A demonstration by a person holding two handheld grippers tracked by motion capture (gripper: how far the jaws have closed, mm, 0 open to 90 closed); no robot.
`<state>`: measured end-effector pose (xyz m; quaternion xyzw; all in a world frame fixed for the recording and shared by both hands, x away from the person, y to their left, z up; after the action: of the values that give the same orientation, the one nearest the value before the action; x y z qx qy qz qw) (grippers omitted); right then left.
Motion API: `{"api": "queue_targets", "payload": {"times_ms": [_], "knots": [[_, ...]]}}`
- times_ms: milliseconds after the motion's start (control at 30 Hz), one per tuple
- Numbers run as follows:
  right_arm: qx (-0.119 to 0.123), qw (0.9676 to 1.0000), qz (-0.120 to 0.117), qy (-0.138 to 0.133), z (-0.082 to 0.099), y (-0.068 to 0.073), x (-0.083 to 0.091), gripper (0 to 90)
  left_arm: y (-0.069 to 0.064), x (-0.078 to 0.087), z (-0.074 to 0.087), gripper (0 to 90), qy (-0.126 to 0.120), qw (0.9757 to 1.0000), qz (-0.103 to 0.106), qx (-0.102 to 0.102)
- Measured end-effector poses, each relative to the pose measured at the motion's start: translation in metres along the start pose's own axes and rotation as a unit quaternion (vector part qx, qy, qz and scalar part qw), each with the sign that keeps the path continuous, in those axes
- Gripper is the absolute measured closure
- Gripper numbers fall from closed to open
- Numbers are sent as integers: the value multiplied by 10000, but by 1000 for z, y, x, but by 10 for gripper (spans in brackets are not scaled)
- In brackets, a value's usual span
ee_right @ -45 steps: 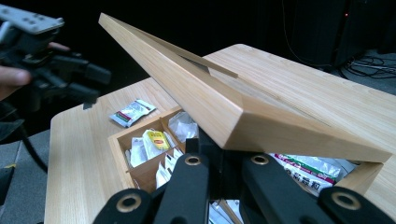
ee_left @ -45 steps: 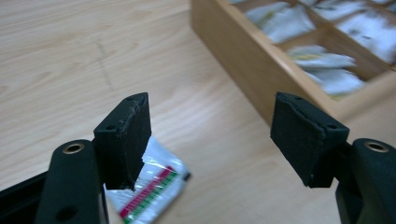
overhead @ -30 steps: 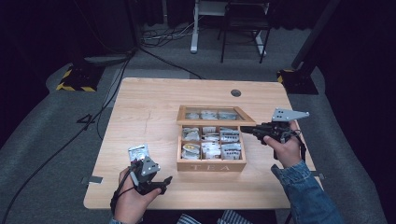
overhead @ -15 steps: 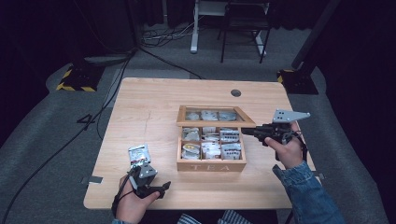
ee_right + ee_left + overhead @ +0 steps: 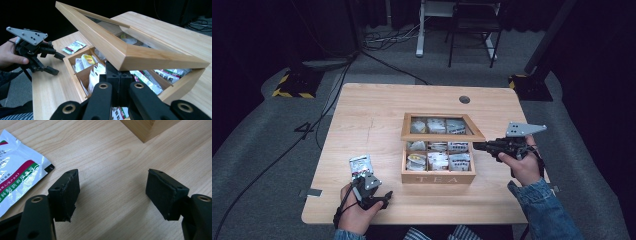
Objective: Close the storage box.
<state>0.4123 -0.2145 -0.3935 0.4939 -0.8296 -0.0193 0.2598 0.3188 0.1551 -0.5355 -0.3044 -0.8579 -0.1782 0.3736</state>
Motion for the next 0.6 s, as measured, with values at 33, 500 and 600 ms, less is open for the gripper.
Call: {"api": "queue_targets", "payload": {"times_ms": [33, 500, 600], "knots": [[0, 10000, 0, 0, 0, 0, 0, 900, 0, 0, 0, 277, 0, 10000, 0, 0], [-59, 9991, -32, 418, 16, 3, 4, 900, 3, -5, 0, 266, -286, 9996, -51, -2], [-32, 9986, -43, 521, 19, 3, 3, 900, 3, -5, 0, 266, -286, 9996, -52, -2]]}}
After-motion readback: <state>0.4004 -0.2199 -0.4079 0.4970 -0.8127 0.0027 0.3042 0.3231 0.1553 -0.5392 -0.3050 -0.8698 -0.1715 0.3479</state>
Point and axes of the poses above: each handheld gripper's, and its own axes: x roughly backward along the jaws, z roughly out of its underside, y roughly to its left, the point moved 5 cm from there along -x, roughly forward along the jaws, and after that the axes turned 9 degrees about -x, right-handed, at the moved point
